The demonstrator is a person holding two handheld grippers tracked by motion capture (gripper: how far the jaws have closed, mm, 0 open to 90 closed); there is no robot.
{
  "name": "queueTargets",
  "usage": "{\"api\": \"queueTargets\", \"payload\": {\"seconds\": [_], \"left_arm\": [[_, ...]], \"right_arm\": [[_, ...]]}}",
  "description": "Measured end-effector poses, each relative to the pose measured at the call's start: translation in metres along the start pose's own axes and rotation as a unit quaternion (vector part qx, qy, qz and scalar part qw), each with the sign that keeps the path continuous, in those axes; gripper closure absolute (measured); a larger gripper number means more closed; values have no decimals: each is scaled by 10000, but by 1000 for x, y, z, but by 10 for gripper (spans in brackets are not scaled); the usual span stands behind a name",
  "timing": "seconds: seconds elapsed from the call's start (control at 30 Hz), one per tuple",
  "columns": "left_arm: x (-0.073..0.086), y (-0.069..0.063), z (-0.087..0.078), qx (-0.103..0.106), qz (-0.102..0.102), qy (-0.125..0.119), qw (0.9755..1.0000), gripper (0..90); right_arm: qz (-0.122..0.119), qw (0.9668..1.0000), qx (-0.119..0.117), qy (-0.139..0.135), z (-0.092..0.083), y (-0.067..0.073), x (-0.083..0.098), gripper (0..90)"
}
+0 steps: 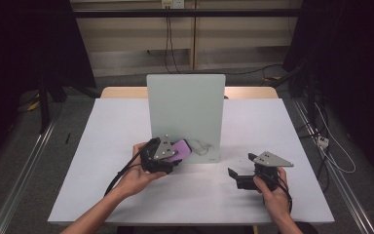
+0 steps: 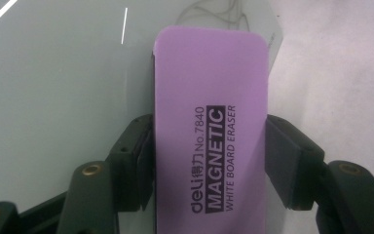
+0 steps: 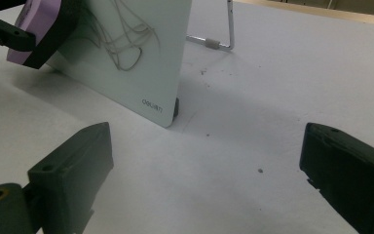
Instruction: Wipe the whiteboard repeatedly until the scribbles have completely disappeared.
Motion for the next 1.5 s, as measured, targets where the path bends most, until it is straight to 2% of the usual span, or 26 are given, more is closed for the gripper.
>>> {"api": "queueTargets", "payload": {"seconds": [0.43, 0.6, 0.7, 0.8, 0.87, 0.97, 1.13, 1.27, 1.5], "left_arm": [[-11, -1, 8, 164, 124, -61, 9998, 404], [-25, 10, -2, 41, 91, -296, 9995, 405], [-36, 20, -13, -129, 59, -491, 9987, 405], [-42, 28, -22, -180, -42, -671, 9976, 405], [-40, 29, -22, -147, -2, -625, 9979, 405], [-33, 23, -19, -137, 162, -409, 9989, 405], [-18, 18, -15, -32, 199, -331, 9993, 405], [-11, 11, -9, 20, 333, -172, 9993, 405], [-1, 5, -2, 147, 387, -50, 9991, 405]], "right_arm": [[35, 10000, 1, 16, 0, 0, 0, 56], [45, 10000, 9, 9, 0, -1, 0, 56], [26, 10000, -3, 4, 0, 0, 0, 56], [18, 10000, 1, 5, 0, 0, 0, 56], [29, 10000, 4, 7, 0, -1, 0, 56], [22, 10000, 7, 16, -1, -1, 0, 56], [26, 10000, 1, 11, -1, 0, 0, 56], [22, 10000, -4, 0, 0, 0, 0, 56], [21, 10000, 3, 9, 0, -1, 0, 56]]}}
Point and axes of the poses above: each handheld gripper's, and its own axes: z roughly forward along the jaws, x roughly out of its underside, y roughly to its left, the point moved 4 cm from there along z, roughly forward along the jaws, and after that the axes turned 8 degrees about x, right-handed, at the moved point
